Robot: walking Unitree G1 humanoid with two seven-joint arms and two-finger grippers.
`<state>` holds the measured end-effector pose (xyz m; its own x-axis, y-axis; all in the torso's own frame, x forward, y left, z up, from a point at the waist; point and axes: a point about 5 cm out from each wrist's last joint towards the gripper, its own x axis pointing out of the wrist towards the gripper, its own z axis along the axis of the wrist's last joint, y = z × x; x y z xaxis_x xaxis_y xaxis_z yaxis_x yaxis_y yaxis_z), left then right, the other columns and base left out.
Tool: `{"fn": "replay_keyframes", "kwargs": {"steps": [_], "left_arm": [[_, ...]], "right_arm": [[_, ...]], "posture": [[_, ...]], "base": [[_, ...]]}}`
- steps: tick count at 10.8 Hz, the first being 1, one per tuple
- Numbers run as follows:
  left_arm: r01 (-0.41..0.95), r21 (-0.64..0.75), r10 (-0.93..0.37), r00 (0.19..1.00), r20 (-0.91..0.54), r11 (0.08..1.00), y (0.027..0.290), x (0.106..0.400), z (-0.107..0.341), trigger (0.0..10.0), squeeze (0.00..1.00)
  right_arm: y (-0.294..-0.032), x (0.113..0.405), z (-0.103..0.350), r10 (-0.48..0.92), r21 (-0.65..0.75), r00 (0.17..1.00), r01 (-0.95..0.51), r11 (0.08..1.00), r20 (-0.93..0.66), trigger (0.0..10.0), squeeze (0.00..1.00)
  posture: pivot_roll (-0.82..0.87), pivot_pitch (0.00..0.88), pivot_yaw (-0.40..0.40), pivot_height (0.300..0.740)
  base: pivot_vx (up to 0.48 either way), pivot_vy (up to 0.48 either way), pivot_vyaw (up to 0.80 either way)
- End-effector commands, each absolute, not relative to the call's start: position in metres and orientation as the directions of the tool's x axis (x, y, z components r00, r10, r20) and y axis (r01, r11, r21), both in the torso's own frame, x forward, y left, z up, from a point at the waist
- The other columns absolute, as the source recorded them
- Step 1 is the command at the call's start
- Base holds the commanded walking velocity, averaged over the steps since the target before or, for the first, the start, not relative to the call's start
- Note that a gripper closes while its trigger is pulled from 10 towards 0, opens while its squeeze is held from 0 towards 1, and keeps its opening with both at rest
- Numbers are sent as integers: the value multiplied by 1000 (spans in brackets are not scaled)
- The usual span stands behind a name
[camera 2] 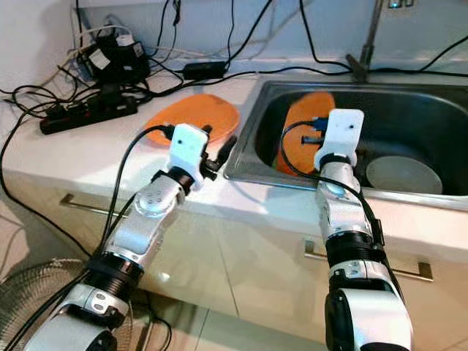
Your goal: Kitchen organization
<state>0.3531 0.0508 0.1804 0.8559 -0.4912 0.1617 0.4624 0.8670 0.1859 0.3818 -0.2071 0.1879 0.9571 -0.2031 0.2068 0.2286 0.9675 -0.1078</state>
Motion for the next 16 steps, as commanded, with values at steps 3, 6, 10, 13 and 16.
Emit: {"fn": "replay_keyframes", "kwargs": {"steps": [3,6,10,13,16], "left_arm": [[502,43,-503,863,42,864,55,356,165,10000,0],[505,-23,-505,862,-33,863,55,352,153,10000,0],[526,-43,-527,848,-53,850,47,346,151,10000,0],[525,-43,-527,848,-61,850,48,345,151,10000,0],[519,15,-519,855,-21,855,49,345,154,10000,0]], "right_arm": [[-197,388,197,-149,-140,961,185,973,235,10000,0],[-191,393,187,-108,-172,978,139,975,179,10000,0],[-184,394,173,-62,-194,992,82,978,107,10000,757],[-181,394,171,-46,-204,994,65,977,97,10000,0],[-182,394,180,-66,-189,986,95,977,156,10000,0]], "posture": [[31,33,133,740],[43,37,124,740],[46,41,121,740],[48,45,119,740],[44,42,121,740]], "base": [[0,0,0],[0,0,0],[0,0,0],[0,0,0],[0,0,0]]}}
